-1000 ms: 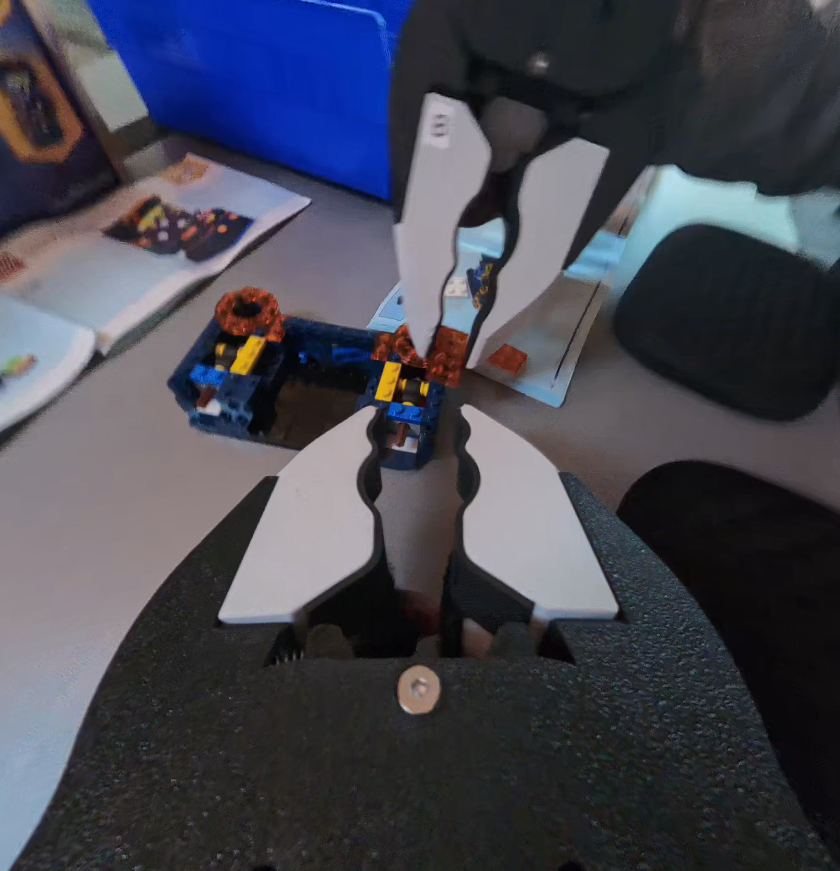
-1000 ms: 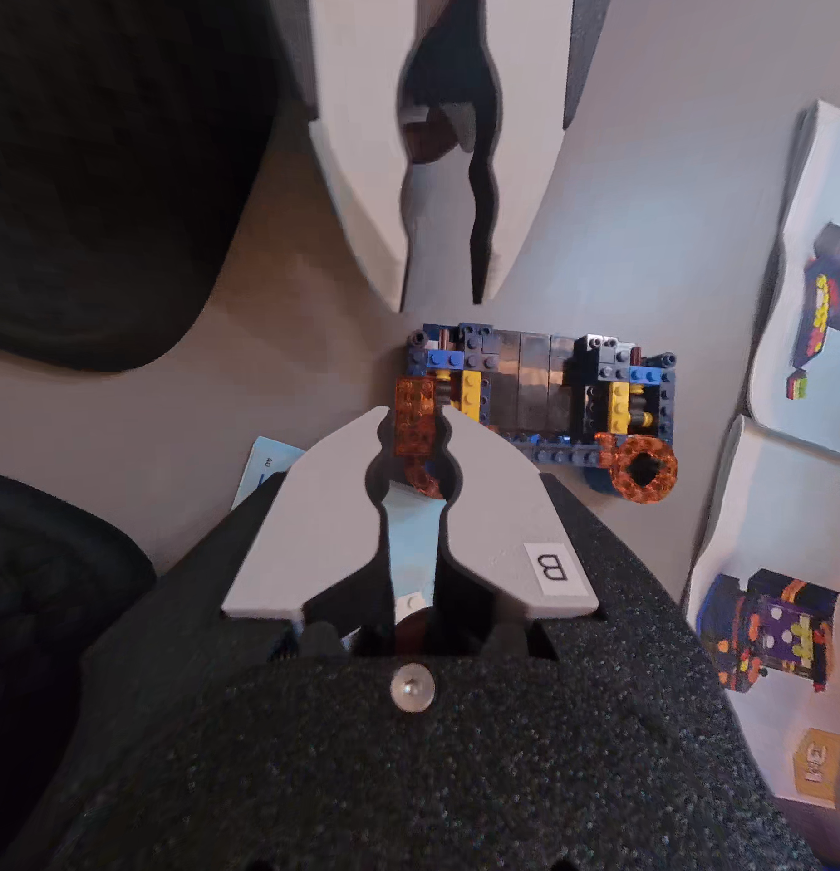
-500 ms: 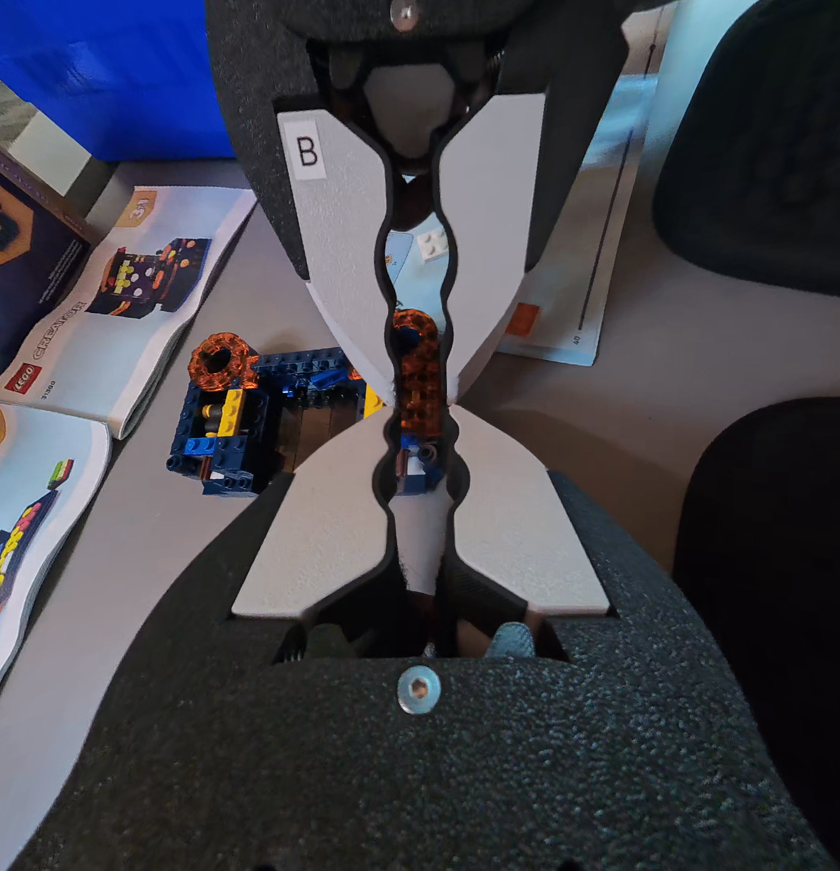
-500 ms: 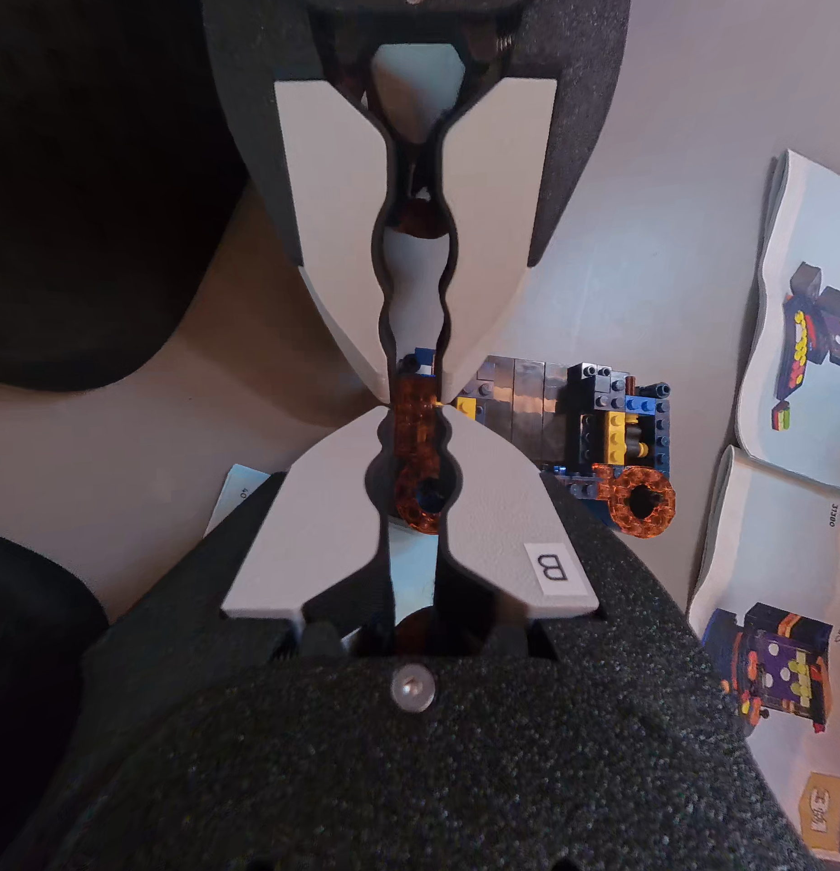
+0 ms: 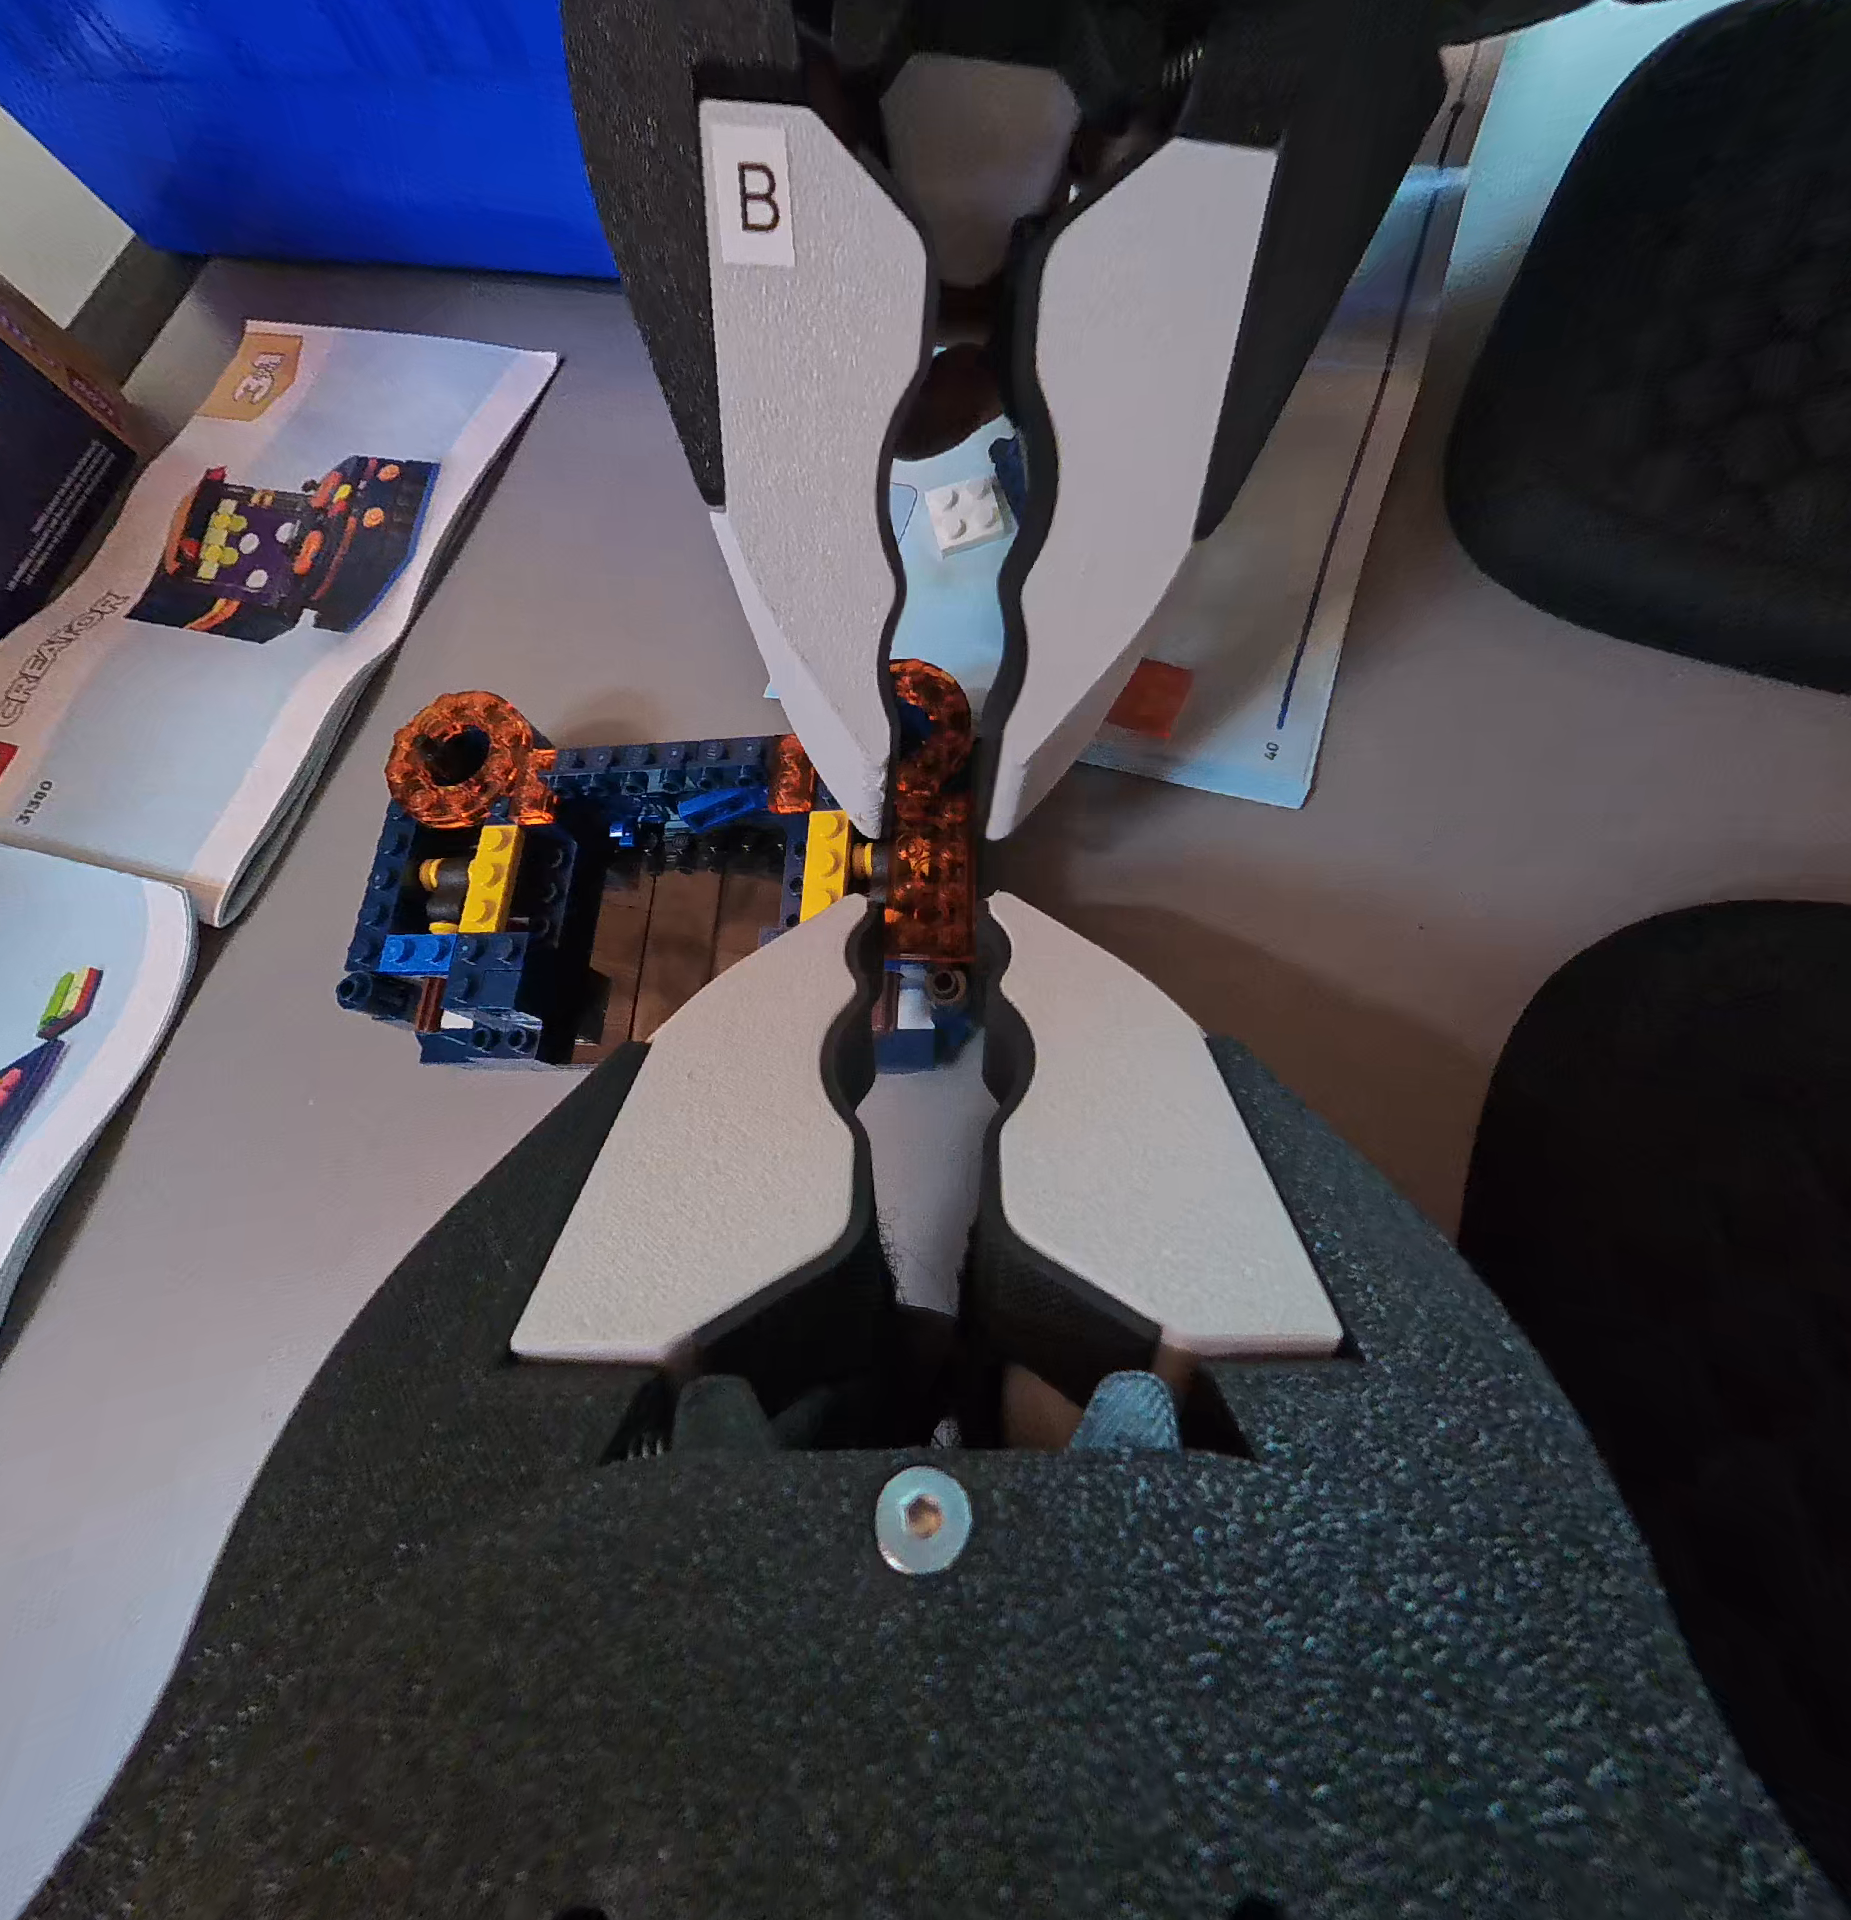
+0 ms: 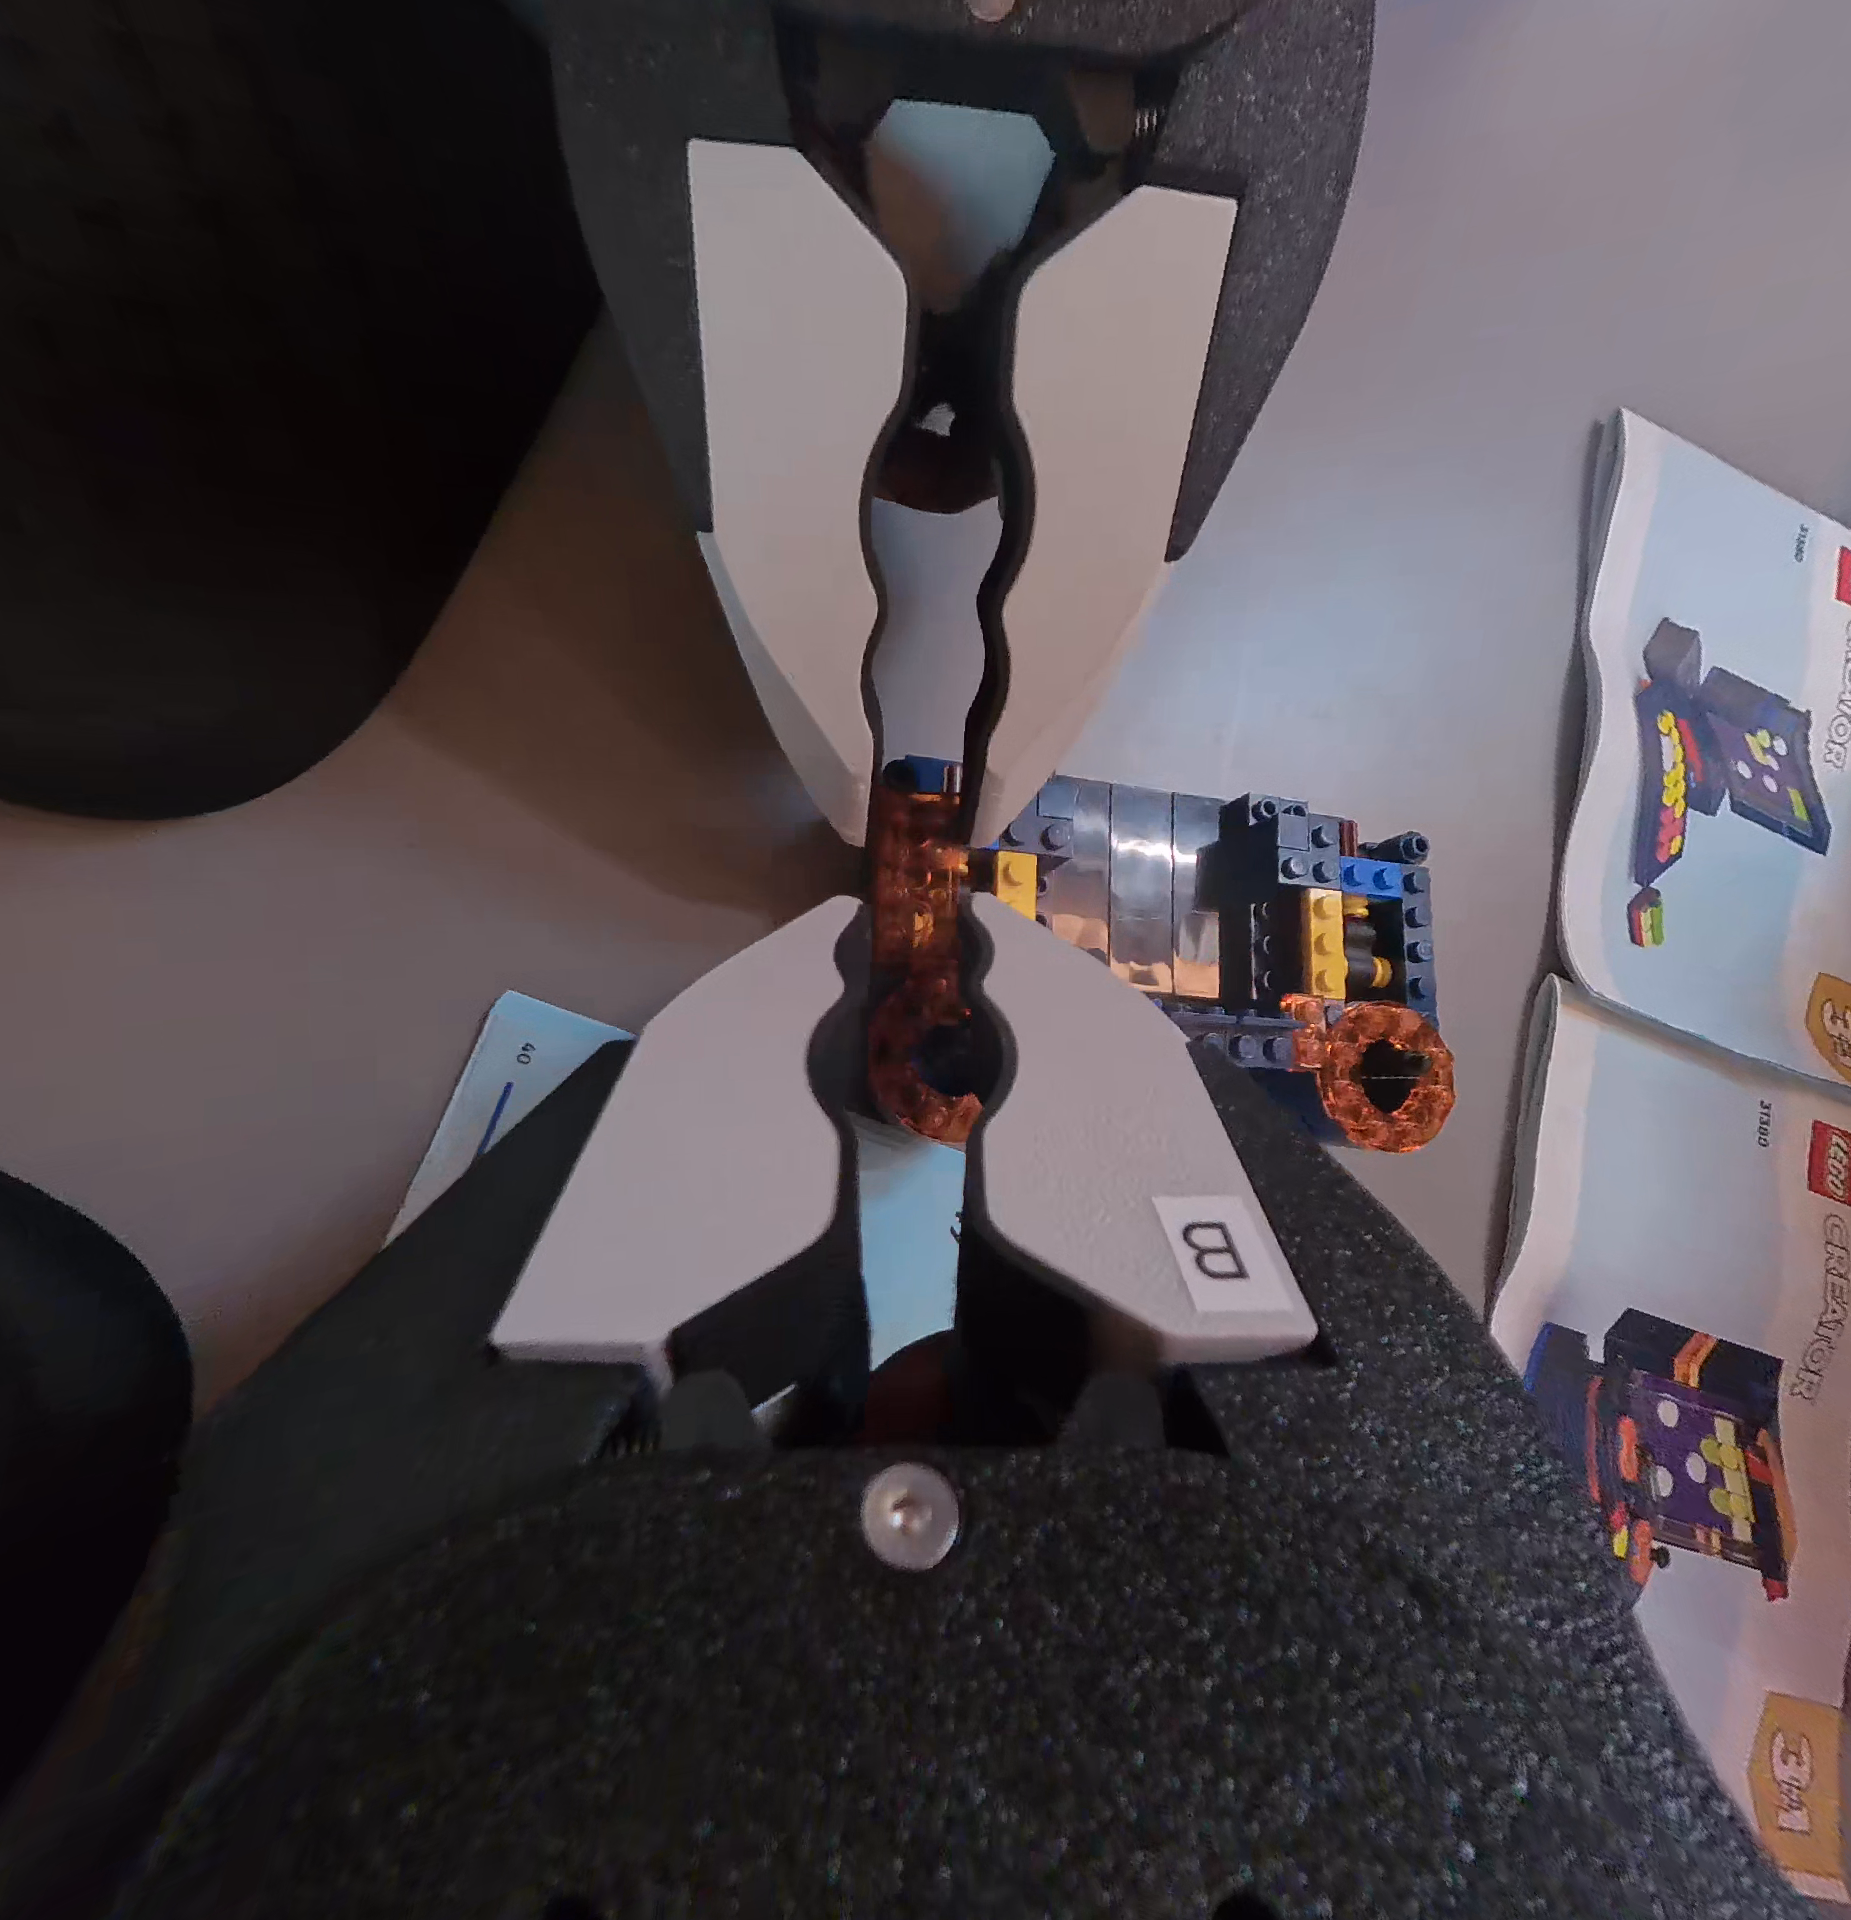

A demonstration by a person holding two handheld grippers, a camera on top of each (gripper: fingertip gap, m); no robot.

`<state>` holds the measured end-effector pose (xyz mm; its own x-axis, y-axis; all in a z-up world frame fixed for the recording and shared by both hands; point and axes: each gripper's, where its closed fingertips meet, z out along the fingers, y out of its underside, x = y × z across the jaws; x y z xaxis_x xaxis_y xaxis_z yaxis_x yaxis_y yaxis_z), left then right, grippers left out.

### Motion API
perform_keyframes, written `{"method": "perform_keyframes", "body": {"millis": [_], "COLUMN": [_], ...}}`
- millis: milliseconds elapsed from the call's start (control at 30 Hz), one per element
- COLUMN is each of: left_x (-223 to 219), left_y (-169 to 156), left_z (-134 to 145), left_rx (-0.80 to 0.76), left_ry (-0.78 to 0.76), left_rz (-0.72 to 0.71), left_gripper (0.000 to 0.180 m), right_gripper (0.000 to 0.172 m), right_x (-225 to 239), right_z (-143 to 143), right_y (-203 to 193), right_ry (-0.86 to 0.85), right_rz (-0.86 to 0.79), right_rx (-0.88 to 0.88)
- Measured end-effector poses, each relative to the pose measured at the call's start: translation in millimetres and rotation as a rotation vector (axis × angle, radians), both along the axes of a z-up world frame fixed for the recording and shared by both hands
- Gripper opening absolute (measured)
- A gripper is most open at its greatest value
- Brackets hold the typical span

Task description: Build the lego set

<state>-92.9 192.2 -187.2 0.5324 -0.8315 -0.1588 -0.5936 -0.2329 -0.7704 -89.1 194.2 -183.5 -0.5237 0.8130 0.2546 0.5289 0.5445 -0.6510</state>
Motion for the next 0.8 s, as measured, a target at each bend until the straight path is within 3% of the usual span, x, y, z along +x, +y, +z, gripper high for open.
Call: {"method": "perform_keyframes", "body": {"millis": [733,800], "left_x": [0.6,-2.8], "left_y": [0.5,-1.6], "left_z": [-0.5,0.3], "left_rx": [-0.109,-0.09], "left_ry": [-0.024,0.006], "left_rz": [0.002,-0.01], "left_gripper": [0.016,0.022], "right_gripper": [0.014,0.014], "right_x": [0.2,-0.2], "right_z": [-1.3,-1.3], "right_y": [2.4,2.3], "right_ry": [-0.006,-0.004], "right_rz": [0.011,0.006], "right_rx": [0.049,0.047]}}
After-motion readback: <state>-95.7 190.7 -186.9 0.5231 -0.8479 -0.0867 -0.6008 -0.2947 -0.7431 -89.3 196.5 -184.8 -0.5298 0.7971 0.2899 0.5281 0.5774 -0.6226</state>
